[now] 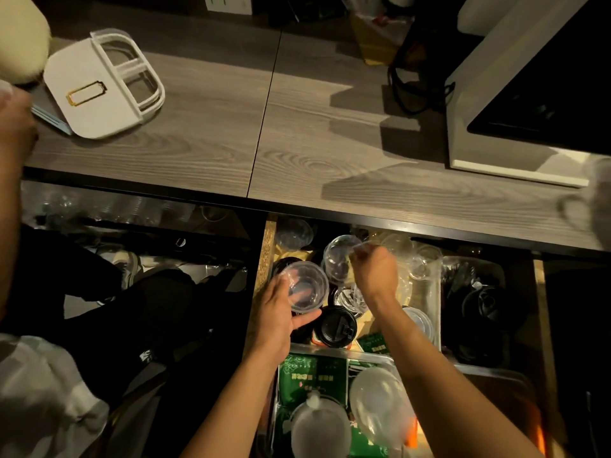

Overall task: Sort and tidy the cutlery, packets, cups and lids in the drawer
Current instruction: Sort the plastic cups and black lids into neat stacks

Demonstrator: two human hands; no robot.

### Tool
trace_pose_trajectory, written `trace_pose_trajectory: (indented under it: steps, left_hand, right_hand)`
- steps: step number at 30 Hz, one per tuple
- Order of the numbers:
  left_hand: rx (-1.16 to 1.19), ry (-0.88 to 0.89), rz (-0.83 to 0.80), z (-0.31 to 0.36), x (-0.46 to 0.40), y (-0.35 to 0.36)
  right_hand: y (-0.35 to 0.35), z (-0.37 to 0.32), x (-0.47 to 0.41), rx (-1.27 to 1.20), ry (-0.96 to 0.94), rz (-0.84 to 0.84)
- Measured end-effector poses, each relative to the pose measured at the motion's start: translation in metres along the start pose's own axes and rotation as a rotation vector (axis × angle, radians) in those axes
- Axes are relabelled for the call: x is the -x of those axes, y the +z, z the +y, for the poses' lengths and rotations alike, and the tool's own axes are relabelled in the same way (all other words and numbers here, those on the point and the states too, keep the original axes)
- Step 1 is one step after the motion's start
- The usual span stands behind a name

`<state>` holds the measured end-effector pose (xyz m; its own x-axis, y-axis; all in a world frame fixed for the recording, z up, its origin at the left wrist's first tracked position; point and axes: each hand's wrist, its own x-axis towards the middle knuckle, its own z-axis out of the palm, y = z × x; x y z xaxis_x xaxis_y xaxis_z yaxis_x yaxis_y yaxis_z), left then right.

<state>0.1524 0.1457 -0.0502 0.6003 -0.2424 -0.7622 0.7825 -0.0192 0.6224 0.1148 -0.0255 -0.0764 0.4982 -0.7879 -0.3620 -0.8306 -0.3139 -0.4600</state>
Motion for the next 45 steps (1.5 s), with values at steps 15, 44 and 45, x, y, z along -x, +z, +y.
trace_pose_trajectory:
  steps: [15, 44, 45]
  left_hand:
    - [-0.039, -0.017, -0.15, 0.002, 0.027, 0.046]
    - [-0.122, 0.085, -0.257, 0.01, 0.052, 0.049]
    - [-0.134, 0.09, -0.271, 0.01, 0.053, 0.048]
  right_hand:
    - [-0.065, -0.01, 0.077, -0.511, -0.012, -0.047]
    - [-0.077, -0.013, 0.1, -0.088, -0.084, -0.091]
    - [-0.074, -0.014, 0.102, -0.048, -0.098, -0.049]
